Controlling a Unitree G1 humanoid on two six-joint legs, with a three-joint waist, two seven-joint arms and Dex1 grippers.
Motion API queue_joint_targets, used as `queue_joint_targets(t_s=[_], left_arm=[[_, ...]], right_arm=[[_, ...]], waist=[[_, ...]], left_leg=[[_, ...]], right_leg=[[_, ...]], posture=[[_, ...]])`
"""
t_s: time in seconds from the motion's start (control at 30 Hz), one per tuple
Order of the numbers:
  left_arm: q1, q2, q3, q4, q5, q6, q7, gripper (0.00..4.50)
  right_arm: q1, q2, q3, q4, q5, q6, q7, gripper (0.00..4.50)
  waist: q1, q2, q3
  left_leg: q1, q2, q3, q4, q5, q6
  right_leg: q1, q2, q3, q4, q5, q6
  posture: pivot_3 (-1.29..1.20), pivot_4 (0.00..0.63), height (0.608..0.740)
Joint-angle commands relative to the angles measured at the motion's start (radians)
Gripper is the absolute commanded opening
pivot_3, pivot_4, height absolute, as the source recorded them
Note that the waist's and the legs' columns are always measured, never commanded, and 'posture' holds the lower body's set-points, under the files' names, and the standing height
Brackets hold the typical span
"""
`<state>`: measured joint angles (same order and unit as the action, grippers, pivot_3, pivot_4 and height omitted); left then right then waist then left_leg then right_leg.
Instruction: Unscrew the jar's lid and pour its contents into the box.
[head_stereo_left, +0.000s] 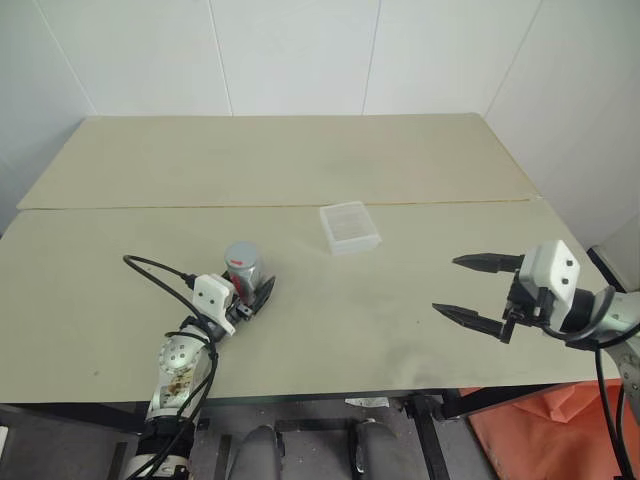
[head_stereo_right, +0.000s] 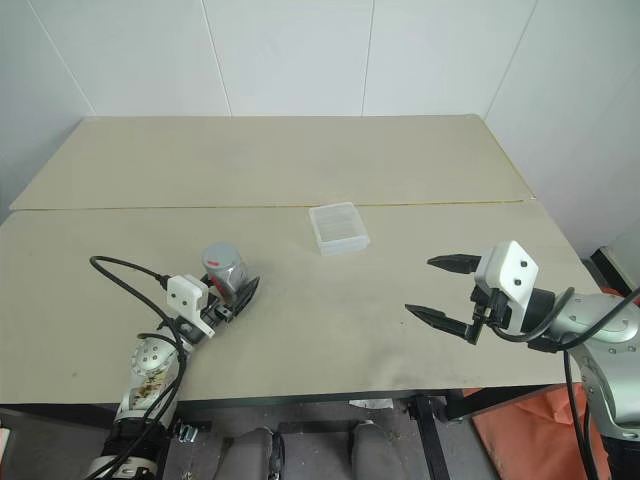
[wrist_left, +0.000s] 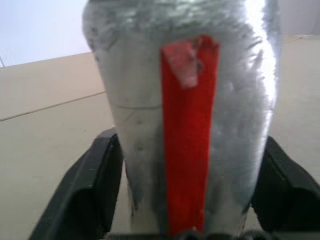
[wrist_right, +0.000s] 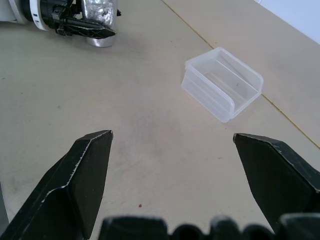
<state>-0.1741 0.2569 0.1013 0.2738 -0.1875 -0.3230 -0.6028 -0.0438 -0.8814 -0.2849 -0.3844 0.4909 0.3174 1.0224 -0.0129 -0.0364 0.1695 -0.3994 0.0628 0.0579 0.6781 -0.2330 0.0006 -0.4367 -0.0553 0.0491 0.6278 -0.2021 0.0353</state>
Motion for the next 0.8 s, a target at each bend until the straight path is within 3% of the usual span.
queue_joint_targets(t_s=[0.03,0.33,0.57,0.7,0.8], left_arm=[[0.008,0.024,0.012,-0.057,-0.004,-0.001,0.017,2.44],[0.004,0.063,-0.006,-0.132,-0.045,0.12,-0.003,2.35],[-0.007,0.167,-0.088,-0.376,-0.186,0.408,-0.178,2.35],[-0.068,0.206,-0.117,-0.388,-0.207,0.462,-0.251,2.35],[-0.116,0.21,-0.125,-0.37,-0.199,0.46,-0.28,2.35]], right_arm=[[0.004,-0.014,-0.027,-0.021,-0.002,-0.003,-0.008,4.5],[-0.059,0.032,0.027,-0.047,0.008,0.039,-0.08,4.5],[-0.235,0.29,0.204,-0.217,0.084,0.217,-0.361,4.5],[-0.307,0.438,0.312,-0.262,0.081,0.281,-0.49,4.5],[-0.333,0.482,0.371,-0.268,0.053,0.3,-0.526,4.5]], waist=[[0.0,0.0,0.0],[-0.004,0.0,0.0],[-0.005,0.0,0.0],[-0.003,0.0,0.0],[0.003,0.0,0.0]], left_leg=[[0.0,0.0,0.0,0.0,0.0,0.0],[0.0,0.0,0.0,0.0,0.0,0.0],[0.0,0.002,-0.001,-0.001,0.0,0.0],[-0.001,0.002,-0.002,-0.001,0.0,0.0],[-0.002,0.002,-0.002,0.0,0.0,0.0]], right_leg=[[0.0,0.0,0.0,0.0,0.0,0.0],[0.0,0.0,0.0,0.0,0.0,0.0],[-0.002,0.002,0.0,0.002,0.0,-0.001],[-0.003,0.003,0.0,0.002,0.0,-0.002],[-0.002,0.002,-0.001,0.001,0.001,-0.002]], posture=[[0.0,0.15,0.74],[0.0,0.15,0.74],[0.0,0.15,0.74],[0.0,0.15,0.74],[0.0,0.15,0.74]])
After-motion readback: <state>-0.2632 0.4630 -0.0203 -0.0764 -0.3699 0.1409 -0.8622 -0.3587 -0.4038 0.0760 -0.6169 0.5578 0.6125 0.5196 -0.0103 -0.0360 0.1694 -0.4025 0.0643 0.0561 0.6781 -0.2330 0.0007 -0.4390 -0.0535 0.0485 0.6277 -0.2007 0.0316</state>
